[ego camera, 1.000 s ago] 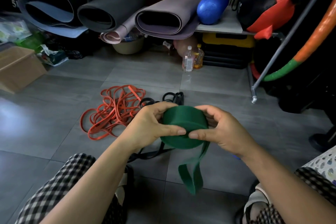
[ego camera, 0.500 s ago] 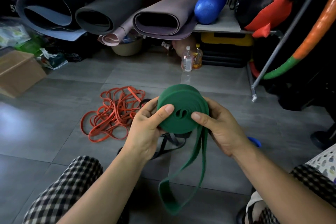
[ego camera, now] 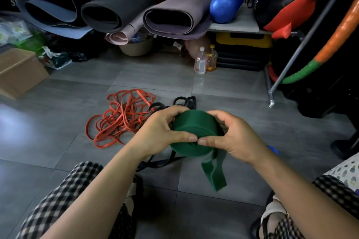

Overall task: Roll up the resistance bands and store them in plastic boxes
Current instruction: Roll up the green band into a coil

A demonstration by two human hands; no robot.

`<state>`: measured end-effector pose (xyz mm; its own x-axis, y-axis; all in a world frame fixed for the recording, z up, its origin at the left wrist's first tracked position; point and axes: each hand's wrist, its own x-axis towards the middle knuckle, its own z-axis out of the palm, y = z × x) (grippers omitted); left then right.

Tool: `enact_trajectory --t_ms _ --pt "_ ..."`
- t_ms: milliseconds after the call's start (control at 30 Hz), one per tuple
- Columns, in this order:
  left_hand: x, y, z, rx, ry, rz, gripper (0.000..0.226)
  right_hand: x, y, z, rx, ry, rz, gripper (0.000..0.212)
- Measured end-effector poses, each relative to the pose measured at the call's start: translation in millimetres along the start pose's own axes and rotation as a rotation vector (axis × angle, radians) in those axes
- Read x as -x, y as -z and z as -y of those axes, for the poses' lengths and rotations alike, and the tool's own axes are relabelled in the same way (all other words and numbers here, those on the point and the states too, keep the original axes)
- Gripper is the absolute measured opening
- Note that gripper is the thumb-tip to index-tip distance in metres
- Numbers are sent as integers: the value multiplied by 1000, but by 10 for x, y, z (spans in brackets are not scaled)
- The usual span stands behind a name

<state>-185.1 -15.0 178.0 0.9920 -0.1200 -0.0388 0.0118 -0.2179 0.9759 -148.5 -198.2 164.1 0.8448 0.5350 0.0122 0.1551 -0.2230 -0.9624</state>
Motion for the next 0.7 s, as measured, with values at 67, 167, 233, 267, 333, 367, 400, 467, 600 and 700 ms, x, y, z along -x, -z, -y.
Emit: enact_trajectory --t_ms 67,167,233,267,333,367,400,467,600,700 --pt "-9 -25 24 83 -33 -68 44 -11 45 12 -104 34 -32 51" --pt "-15 -59 12 301 -51 -135 48 -18 64 17 -275 39 -51 45" --pt "-14 -87 -14 383 -65 -168 47 -26 65 21 -354 43 -75 43" --pt "-14 -101 -24 422 -63 -179 46 -33 69 25 -385 46 -88 42" --pt "-16 -143 -31 502 -35 -205 44 -48 74 30 -425 46 -105 41" --pt "-20 -162 -22 548 -13 -225 43 -59 68 27 -444 37 -106 42" --pt "-28 -175 -9 599 7 -244 43 -69 54 8 -465 26 -111 45" --pt "-43 -202 4 706 35 -276 48 -86 -7 -59 -519 -15 -148 59" --pt "-37 -301 60 909 124 -301 54 -99 -136 -114 -659 -71 -233 61" --pt "-16 -339 115 988 175 -258 54 -99 -114 -91 -701 -113 -211 46"
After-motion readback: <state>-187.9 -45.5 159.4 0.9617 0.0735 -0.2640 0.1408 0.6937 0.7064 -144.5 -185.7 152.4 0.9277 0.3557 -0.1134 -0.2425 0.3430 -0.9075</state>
